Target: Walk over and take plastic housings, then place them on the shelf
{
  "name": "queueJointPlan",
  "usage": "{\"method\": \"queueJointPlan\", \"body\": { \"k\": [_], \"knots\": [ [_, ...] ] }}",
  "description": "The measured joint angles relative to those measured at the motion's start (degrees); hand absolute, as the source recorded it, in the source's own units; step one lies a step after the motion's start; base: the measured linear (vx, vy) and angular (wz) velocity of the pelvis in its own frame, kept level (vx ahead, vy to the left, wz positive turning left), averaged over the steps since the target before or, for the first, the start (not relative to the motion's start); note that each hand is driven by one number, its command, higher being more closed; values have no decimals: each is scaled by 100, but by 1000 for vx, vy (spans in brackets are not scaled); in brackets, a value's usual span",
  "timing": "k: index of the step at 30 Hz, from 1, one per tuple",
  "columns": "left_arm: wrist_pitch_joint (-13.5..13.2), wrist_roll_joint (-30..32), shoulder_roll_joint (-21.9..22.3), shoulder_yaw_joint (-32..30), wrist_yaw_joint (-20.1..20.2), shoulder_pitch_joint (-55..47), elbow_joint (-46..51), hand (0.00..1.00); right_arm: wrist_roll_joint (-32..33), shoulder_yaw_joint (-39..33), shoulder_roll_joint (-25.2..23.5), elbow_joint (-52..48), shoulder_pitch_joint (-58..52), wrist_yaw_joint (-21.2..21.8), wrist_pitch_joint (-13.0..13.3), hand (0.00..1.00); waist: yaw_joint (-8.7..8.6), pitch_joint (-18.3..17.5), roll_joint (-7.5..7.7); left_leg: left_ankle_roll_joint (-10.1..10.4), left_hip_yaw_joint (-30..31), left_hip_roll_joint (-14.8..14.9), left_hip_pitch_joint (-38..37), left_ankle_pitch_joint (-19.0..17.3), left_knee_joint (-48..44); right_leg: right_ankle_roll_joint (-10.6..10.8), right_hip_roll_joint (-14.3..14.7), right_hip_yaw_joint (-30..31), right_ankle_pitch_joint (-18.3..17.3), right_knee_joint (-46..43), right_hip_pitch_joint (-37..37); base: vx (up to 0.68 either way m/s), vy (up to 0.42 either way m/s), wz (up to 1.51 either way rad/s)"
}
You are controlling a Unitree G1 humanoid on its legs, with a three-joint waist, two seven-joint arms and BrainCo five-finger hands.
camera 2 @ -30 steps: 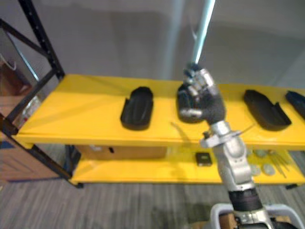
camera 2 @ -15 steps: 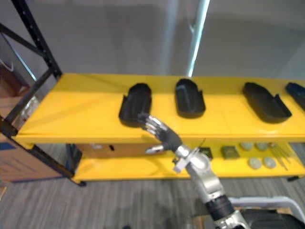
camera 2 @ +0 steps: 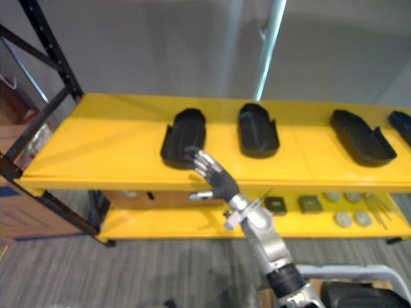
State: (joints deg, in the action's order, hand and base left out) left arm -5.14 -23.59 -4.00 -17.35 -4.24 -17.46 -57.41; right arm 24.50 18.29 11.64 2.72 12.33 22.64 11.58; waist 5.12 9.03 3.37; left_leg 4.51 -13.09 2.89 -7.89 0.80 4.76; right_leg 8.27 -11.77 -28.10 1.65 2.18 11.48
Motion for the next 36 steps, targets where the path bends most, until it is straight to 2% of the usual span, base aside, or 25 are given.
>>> {"method": "queueJointPlan", "body": {
  "k": [4, 8, 10, 16, 21, 25, 29, 32, 34, 36],
  "knots": [
    [137, 393, 14, 212, -181, 60, -1, 0, -62, -290, 72, 4, 0, -91, 0, 0, -2, 155, -51, -1, -34, 3, -6, 2, 0, -8, -5, 135, -2, -75, -82, -1, 5, -10],
    [324, 288, -70, 247, -492, 256, -21, 0, -261, -427, 248, 3, 9, -279, 63, 0, 1, 219, -84, -7, -153, 17, 34, -4, 0, -76, -16, 483, -45, -272, -315, 5, 32, -17],
    [334, 101, -169, 284, -558, 436, -53, 0, -392, -411, 240, 3, 9, -346, 101, 0, -38, 234, -79, -10, -137, 16, 99, -2, 0, -113, -21, 493, -71, -314, -390, -1, 12, -3],
    [325, 190, -223, 277, -539, 606, -85, 0, -741, -403, 213, 89, 57, -660, 109, 0, -31, 256, -69, -17, 54, 28, 108, 4, 0, -269, -15, 576, -210, -490, -417, 12, 4, 10],
    [466, 601, -175, 275, -435, 600, -219, 0, -742, -402, 172, 344, 296, -639, 111, 0, 50, 255, -66, -7, 174, 47, 103, 21, 0, -249, 12, 638, -254, -496, -345, 17, -4, 13],
    [572, 895, -115, 242, -435, 574, -228, 0, -765, -258, 23, 647, 521, -562, 111, 0, 50, 253, -63, -6, 177, 53, 99, 29, 0, -249, 20, 643, -254, -494, -341, 0, 0, 0],
    [652, 1125, -122, 235, -444, 575, -226, 0, -1081, 107, -95, 968, 681, -500, 111, 0, 53, 253, -63, -2, 197, 53, 104, 53, -1, -250, 22, 641, -254, -494, -337, -5, 0, 1],
    [657, 1235, -129, 251, -435, 607, -211, 0, -1400, 109, -167, 977, 818, -538, 153, 0, 9, 273, -68, -5, 327, 58, 240, 119, -4, -262, 25, 667, -261, -504, -387, -50, -1, 18],
    [655, 1274, -160, 302, -406, 688, -163, 0, -1566, 102, -169, 969, 1210, -601, 233, 0, 19, 383, -48, 1, 338, 95, 454, 160, -97, -306, 55, 834, -288, -565, -597, -104, 2, 11],
    [653, 1254, -208, 343, -407, 845, -158, 0, -1690, 94, -171, 849, 1661, -658, 344, 0, 27, 689, -49, 23, 346, 197, 798, -26, -639, -325, 95, 922, -301, -649, -733, -149, -22, -5]
  ]
}}
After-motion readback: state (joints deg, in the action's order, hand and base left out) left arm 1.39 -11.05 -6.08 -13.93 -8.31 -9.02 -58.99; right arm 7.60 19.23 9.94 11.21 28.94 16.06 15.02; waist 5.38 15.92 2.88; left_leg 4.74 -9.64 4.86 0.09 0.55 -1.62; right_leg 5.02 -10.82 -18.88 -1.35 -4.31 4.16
